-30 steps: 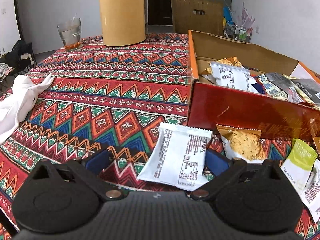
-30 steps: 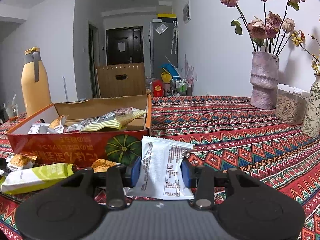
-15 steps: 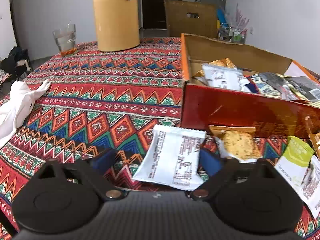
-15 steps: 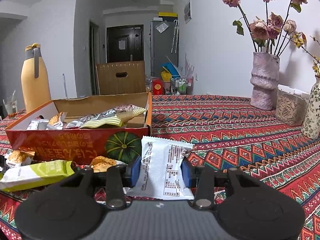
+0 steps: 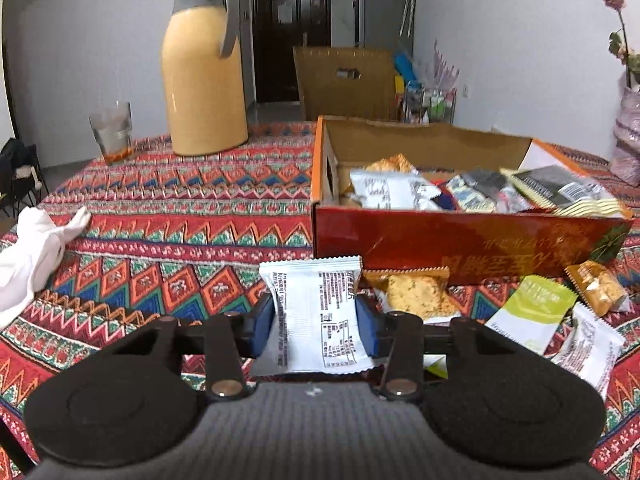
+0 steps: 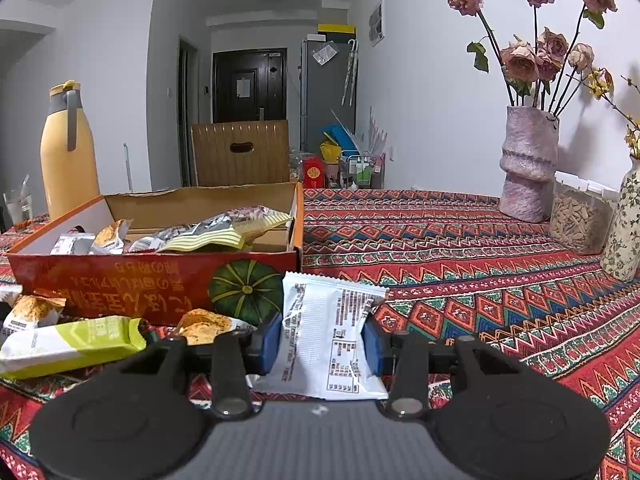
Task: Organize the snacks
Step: 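Grasp another white packet with the left tool while the right holds its packet, then carry both white packets into the box and open both tools, then withdraw both tools from the box toward the remaining snacks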
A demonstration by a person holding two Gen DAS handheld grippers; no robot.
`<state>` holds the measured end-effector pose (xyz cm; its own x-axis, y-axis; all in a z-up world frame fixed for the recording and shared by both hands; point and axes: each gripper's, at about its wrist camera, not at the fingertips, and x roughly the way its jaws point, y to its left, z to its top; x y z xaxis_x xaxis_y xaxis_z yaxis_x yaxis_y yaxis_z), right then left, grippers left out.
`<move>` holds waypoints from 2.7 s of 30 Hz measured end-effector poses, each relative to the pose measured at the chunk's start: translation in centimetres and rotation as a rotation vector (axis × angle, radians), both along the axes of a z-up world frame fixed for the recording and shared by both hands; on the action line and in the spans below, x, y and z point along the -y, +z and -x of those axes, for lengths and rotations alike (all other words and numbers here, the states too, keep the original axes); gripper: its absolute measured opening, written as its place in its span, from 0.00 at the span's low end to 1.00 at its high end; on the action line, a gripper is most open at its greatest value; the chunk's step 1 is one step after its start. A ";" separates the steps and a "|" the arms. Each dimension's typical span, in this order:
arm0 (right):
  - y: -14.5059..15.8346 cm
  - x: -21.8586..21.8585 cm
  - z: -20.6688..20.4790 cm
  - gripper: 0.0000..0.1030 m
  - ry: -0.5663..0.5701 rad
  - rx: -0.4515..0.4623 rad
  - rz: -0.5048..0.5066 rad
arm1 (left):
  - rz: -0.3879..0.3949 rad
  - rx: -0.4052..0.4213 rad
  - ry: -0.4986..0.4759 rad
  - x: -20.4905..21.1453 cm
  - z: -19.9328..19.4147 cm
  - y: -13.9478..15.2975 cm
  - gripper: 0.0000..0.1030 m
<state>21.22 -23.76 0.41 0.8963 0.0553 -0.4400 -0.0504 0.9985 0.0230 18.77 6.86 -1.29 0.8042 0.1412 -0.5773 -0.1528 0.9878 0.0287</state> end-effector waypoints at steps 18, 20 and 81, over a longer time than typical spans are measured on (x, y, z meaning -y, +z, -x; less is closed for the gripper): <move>5.7 -2.7 1.5 0.40 0.110 0.137 0.003 | 0.053 0.146 -0.094 2.5 1.6 6.2 0.43; 6.4 -3.6 1.3 0.40 0.119 0.155 0.004 | 0.053 0.160 -0.106 3.2 1.3 7.0 0.43; 5.5 -7.3 -7.3 1.00 0.040 0.116 -0.089 | 0.141 0.195 0.067 3.3 -8.2 5.8 1.00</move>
